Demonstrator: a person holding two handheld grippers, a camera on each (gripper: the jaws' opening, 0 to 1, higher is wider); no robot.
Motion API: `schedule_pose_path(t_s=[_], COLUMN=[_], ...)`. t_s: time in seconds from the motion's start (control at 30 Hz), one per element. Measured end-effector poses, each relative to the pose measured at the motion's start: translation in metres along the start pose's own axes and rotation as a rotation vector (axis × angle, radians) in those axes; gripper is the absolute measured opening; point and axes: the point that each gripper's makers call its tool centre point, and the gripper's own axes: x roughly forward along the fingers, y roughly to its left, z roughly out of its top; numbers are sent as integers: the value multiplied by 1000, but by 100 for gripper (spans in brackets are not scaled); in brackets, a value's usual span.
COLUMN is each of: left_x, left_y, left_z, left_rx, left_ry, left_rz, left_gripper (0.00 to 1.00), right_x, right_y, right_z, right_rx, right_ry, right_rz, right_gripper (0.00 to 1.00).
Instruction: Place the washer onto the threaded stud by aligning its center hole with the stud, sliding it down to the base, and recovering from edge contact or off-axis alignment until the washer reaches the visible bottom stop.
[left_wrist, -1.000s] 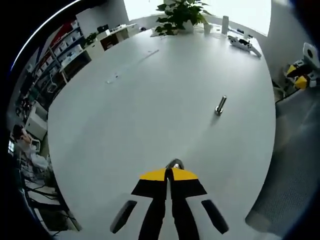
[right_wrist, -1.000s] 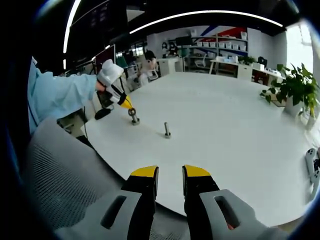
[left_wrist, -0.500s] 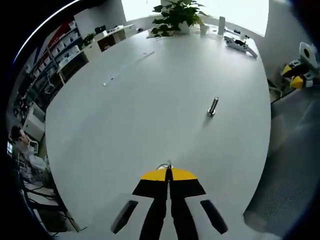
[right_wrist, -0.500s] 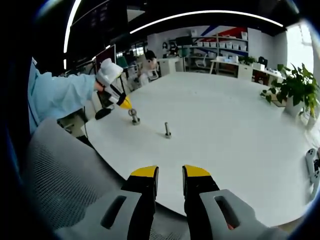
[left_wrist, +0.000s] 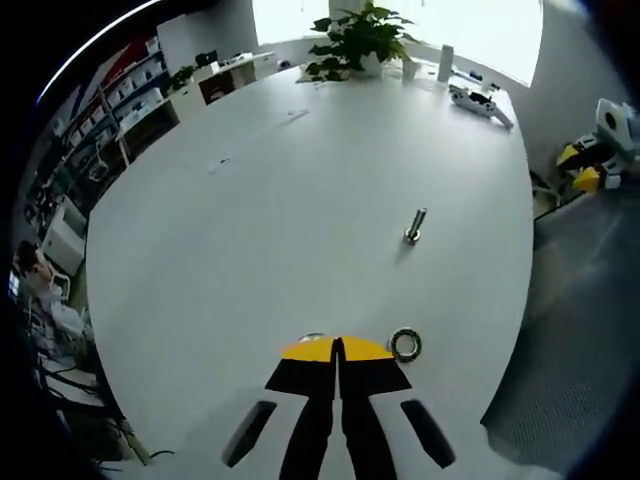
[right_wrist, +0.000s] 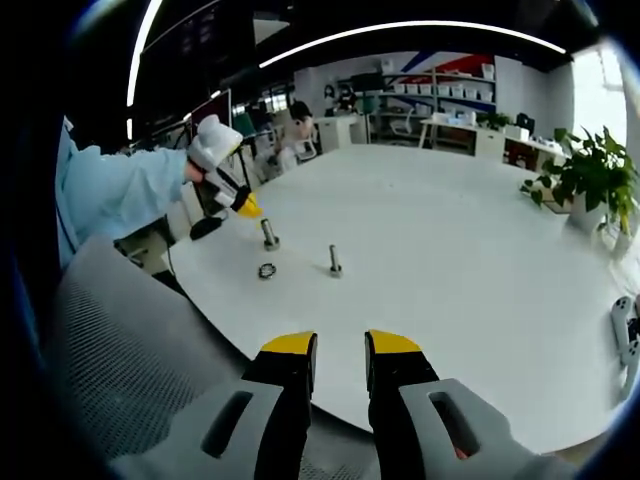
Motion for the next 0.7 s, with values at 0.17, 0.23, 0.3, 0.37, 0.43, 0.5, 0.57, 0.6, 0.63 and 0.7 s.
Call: schedule_pose_path(t_s=[0.17, 0.23, 0.3, 0.37, 0.43, 0.5, 0.57, 0.6, 0.63, 0.7], left_x=[19, 24, 29, 33, 39, 43, 47, 50, 52, 54], left_y=[-25, -32, -38, -42, -45, -48, -50, -50, -50, -49], left_z=[-14, -18, -19, -21, -25, -28, -31, -32, -32, -31], left_rx=[40, 43, 56, 90, 145, 171, 215, 229, 234, 234], left_ry=[46, 53, 46, 54, 60, 74, 88, 93, 93, 92], left_rz=[-41, -65, -78, -81, -85, -93, -93, -91, -92, -94], left_gripper=[0, 0, 0, 6, 16, 19, 20, 22, 23, 23], right_x=[0, 0, 0, 0, 0, 1, 1, 1, 1, 1], right_y=[0, 0, 0, 0, 0, 1, 1, 1, 1, 1], right_z=[0, -1, -1, -1, 0, 0, 0, 0, 0, 0], right_rx=[-2, -3, -1, -1, -2, -3, -3, -3, -2, -2], right_ry=[2, 4, 2, 3, 2, 2, 4, 4, 4, 4], right_rz=[2, 2, 1, 1, 3, 4, 4, 4, 3, 3], right_gripper=[22, 22, 22, 22, 22, 22, 22, 22, 22, 22])
